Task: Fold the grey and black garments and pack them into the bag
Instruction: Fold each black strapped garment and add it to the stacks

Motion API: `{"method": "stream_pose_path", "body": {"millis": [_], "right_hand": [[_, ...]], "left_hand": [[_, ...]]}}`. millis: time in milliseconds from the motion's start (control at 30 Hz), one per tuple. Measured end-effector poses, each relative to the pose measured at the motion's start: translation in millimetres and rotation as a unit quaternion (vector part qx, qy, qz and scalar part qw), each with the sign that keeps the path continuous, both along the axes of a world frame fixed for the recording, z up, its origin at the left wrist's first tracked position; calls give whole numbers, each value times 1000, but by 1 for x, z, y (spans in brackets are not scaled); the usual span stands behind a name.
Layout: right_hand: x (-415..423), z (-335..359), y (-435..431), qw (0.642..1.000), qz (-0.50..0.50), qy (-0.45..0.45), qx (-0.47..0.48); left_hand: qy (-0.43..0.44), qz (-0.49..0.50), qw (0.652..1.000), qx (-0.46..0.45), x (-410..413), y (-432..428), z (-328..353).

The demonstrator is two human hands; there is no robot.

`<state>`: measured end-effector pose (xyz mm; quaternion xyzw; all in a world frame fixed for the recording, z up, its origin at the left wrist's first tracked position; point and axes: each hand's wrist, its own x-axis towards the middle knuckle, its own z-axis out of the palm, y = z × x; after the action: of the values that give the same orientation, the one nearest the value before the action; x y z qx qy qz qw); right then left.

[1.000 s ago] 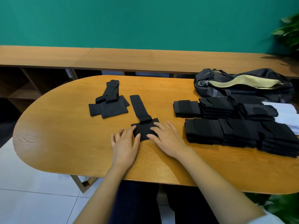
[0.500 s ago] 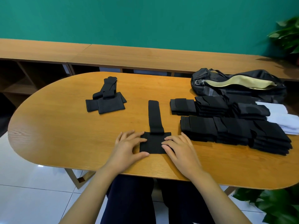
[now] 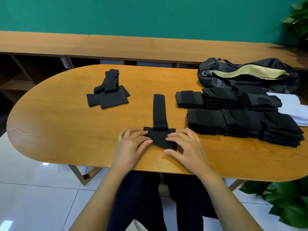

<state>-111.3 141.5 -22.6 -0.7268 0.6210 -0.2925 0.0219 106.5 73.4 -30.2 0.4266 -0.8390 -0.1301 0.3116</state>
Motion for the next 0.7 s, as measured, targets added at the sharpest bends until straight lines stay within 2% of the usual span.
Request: {"method": "stream_pose_path", "body": {"millis": [100, 233, 467, 533, 700], "right_hand": [[0, -1, 0, 999, 1, 32, 10], [1, 0, -1, 999, 5, 32, 3], [9, 12, -2, 998, -31, -13, -47], [14, 14, -5, 999, -34, -18, -34], [18, 4, -6, 993, -49, -103, 22]], "left_hand": [[10, -5, 1000, 2, 1, -1, 0], [20, -17, 1000, 7, 0, 0, 0], [21, -38, 998, 35, 0, 1, 5], [18, -32, 999, 17, 0, 0, 3], [35, -9, 999, -4, 1, 1, 3]]}}
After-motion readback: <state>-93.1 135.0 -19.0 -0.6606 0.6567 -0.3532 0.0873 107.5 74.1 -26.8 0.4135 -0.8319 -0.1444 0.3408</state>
